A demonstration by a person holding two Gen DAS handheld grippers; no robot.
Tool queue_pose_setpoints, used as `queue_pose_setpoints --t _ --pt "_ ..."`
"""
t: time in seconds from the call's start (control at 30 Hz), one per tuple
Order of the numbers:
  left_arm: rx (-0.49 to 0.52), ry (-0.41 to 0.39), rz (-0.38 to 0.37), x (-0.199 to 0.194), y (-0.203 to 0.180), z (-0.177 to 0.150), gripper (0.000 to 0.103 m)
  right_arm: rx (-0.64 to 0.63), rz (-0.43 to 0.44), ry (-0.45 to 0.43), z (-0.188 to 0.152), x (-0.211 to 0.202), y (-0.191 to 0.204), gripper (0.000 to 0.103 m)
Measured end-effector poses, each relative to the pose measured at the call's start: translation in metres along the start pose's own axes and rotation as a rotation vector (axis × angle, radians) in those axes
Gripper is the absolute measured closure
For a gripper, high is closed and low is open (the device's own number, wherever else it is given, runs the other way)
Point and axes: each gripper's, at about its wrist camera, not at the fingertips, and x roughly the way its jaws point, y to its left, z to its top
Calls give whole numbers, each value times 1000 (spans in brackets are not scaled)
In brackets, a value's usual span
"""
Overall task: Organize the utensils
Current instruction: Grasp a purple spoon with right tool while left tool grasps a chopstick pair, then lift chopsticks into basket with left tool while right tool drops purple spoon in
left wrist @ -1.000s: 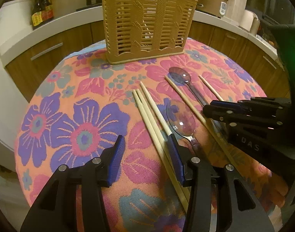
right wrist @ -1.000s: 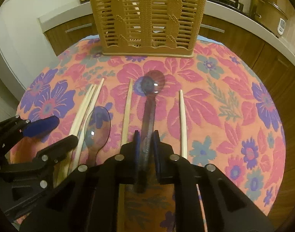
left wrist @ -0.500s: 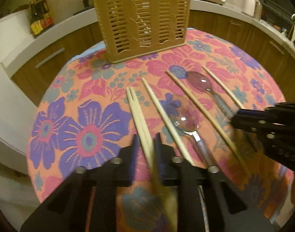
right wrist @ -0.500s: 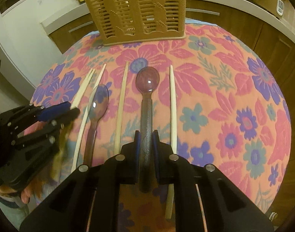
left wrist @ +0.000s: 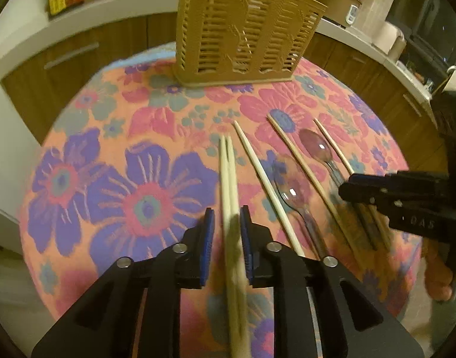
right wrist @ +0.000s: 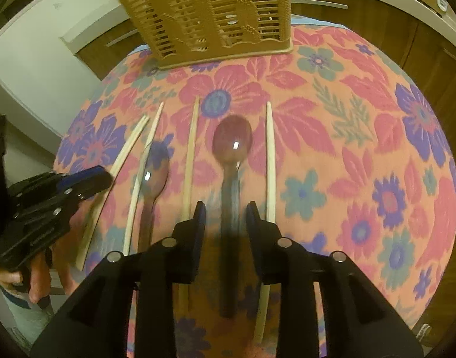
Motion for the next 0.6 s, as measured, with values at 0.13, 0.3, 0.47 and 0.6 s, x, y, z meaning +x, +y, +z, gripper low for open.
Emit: queue_pose_setpoints --t 0.13,0.3,0.47,0.6 --pt "48 50 22 14 -5 14 82 34 -5 36 20 9 -5 78" --pt "146 85 108 25 -25 24 83 -39 -116 74 34 19 9 92" --pt "106 10 103 19 -22 27 94 -95 -107 45 34 16 23 94" --pt "68 -122 43 -13 -14 42 94 -94 -41 -30 40 -4 26 94"
